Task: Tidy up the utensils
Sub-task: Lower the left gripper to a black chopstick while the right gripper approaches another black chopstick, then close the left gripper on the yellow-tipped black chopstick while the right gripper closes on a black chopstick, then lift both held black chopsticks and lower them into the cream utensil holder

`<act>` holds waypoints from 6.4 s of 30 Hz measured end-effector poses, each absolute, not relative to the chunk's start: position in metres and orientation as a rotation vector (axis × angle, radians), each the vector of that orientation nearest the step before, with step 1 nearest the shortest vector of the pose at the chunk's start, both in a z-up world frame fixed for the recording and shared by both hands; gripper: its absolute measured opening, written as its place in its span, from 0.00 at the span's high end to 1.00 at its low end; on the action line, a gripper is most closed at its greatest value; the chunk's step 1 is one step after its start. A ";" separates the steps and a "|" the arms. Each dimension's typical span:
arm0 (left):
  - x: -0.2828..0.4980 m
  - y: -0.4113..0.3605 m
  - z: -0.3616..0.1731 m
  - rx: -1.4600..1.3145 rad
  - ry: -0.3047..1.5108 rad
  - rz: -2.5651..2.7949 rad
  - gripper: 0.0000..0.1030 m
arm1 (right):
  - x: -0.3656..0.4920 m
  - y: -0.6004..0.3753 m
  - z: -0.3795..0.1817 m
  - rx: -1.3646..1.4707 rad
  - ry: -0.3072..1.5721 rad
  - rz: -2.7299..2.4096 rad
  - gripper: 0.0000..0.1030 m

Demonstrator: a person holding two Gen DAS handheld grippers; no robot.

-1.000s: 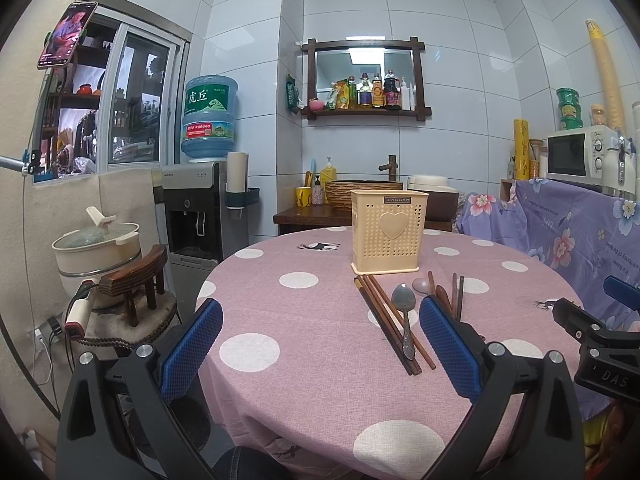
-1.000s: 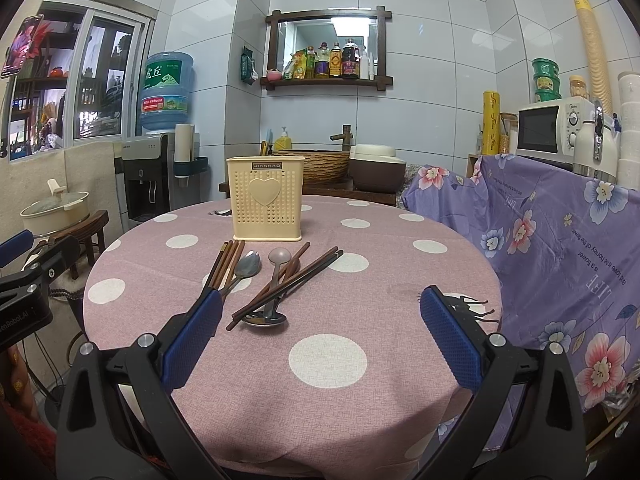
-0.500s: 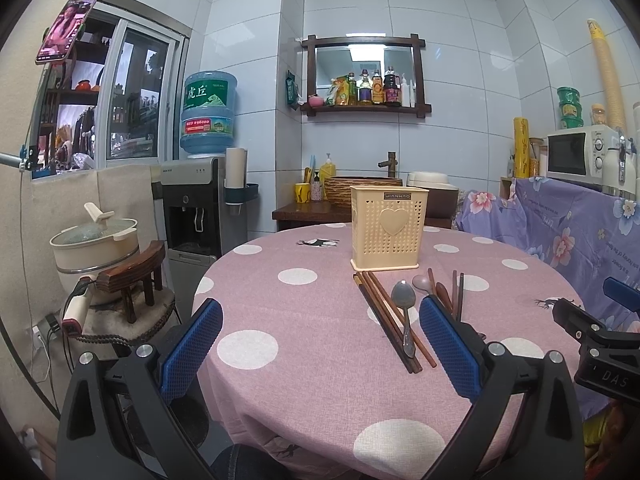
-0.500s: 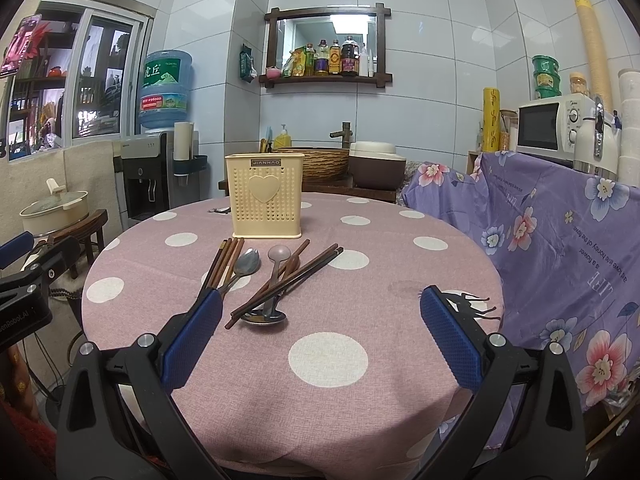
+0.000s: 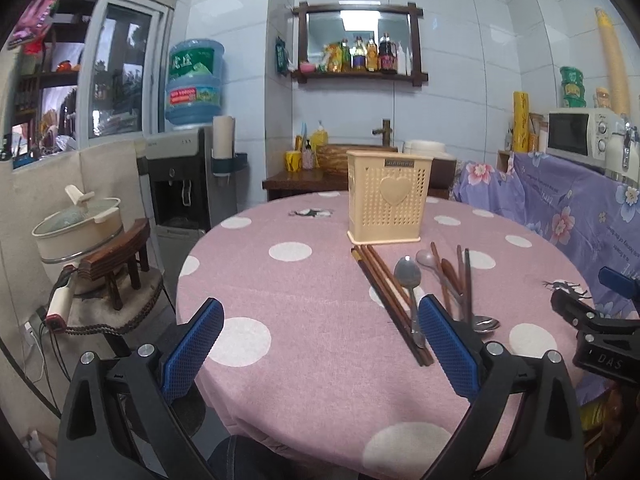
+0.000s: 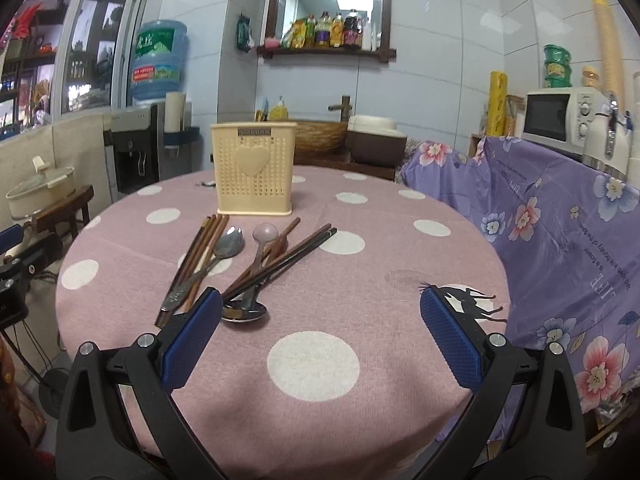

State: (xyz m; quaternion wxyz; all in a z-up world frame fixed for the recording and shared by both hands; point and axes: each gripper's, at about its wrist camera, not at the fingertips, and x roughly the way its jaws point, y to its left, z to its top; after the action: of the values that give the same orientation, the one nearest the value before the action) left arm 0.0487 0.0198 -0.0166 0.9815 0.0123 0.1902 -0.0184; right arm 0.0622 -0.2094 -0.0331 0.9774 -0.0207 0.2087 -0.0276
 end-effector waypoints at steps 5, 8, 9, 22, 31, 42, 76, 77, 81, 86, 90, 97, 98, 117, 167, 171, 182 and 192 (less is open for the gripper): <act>0.097 0.026 -0.018 0.044 0.523 -0.090 0.17 | 0.102 -0.215 -0.027 -0.071 0.485 -0.026 0.05; 0.124 0.027 -0.020 0.048 0.593 -0.110 0.18 | 0.128 -0.221 -0.024 -0.050 0.531 -0.021 0.05; 0.133 0.025 -0.020 0.056 0.619 -0.114 0.18 | 0.138 -0.225 -0.024 -0.033 0.553 -0.017 0.05; 0.217 0.004 -0.026 0.091 0.791 -0.085 0.28 | 0.262 -0.247 -0.055 0.143 0.890 -0.041 0.35; 0.238 0.004 -0.031 0.061 0.852 -0.086 0.36 | 0.304 -0.258 -0.065 0.315 0.980 -0.047 0.66; 0.244 0.000 -0.030 0.069 0.853 -0.079 0.36 | 0.334 -0.255 -0.065 0.345 1.036 -0.083 0.77; 0.286 -0.004 -0.049 -0.047 1.005 -0.098 0.54 | 0.340 -0.252 -0.065 0.304 1.051 -0.088 0.85; 0.287 -0.008 -0.050 -0.043 1.008 -0.103 0.54 | 0.340 -0.252 -0.065 0.304 1.050 -0.088 0.85; 0.288 -0.021 -0.057 0.009 1.009 -0.088 0.52 | 0.339 -0.253 -0.066 0.308 1.048 -0.080 0.85; 0.291 -0.012 -0.056 -0.013 1.030 -0.083 0.49 | 0.339 -0.253 -0.066 0.301 1.047 -0.084 0.85; 0.295 -0.015 -0.057 -0.034 1.041 -0.092 0.49 | 0.342 -0.249 -0.066 0.288 1.042 -0.099 0.85; 0.301 -0.020 -0.057 0.002 1.044 -0.086 0.47 | 0.344 -0.249 -0.065 0.294 1.057 -0.101 0.86; 0.300 -0.018 -0.057 0.025 1.040 -0.063 0.48 | 0.344 -0.251 -0.065 0.299 1.059 -0.100 0.86; 0.304 -0.027 -0.058 0.058 1.039 -0.025 0.52 | 0.347 -0.250 -0.066 0.334 1.060 -0.126 0.85; 0.218 0.035 0.092 -0.074 0.554 -0.292 0.92 | 0.263 -0.284 0.059 0.313 0.687 0.112 0.95; 0.214 0.038 0.092 -0.086 0.540 -0.286 0.92 | 0.289 -0.289 0.015 0.251 0.788 -0.032 0.74; 0.211 0.037 0.092 -0.088 0.528 -0.280 0.92 | 0.321 -0.324 -0.062 0.237 0.917 -0.254 0.69; 0.211 0.033 0.093 -0.086 0.529 -0.274 0.92 | 0.333 -0.308 -0.073 0.147 0.928 -0.263 0.91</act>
State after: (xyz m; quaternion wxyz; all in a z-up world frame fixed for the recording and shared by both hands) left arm 0.2112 0.0334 0.0931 0.9550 -0.0422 0.2607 -0.1347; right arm 0.3333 -0.3081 -0.0726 0.8834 0.0708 0.4456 -0.1263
